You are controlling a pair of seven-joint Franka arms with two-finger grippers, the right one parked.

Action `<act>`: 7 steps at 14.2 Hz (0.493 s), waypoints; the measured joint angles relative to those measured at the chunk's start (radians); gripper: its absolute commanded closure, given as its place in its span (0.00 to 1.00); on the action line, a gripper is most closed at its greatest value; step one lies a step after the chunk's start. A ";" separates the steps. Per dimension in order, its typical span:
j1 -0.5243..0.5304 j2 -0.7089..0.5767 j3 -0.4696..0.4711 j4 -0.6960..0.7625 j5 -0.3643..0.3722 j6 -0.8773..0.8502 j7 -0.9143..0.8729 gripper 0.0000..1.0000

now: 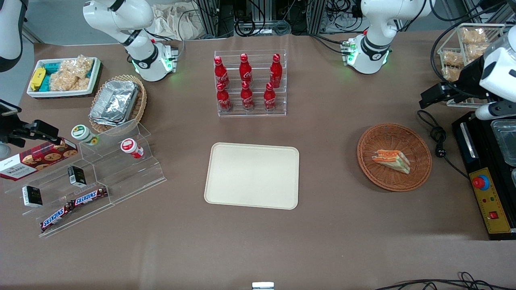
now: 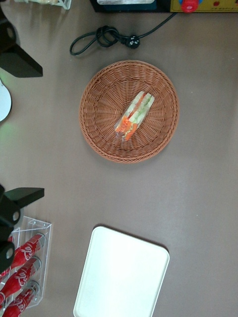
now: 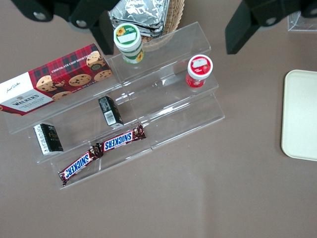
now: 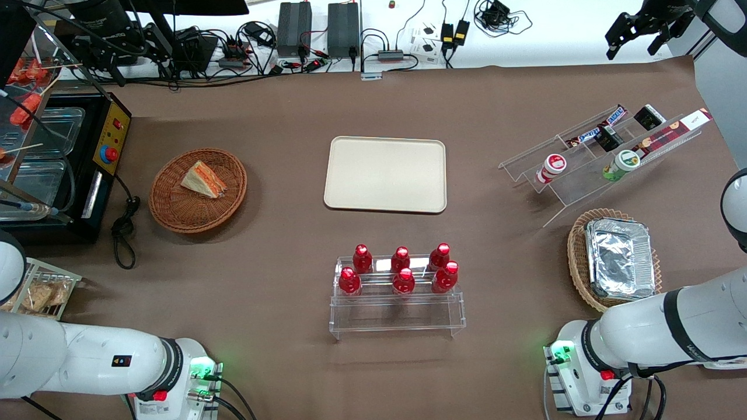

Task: Place sandwich from basket to tray
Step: 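Move the left gripper down over the wrapped sandwich in the wicker basket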

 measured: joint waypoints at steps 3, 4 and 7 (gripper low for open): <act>-0.005 0.010 -0.036 0.008 0.043 0.000 -0.001 0.00; -0.006 0.012 -0.042 0.009 0.050 -0.001 -0.004 0.00; -0.003 0.024 -0.038 0.008 0.054 -0.010 -0.131 0.00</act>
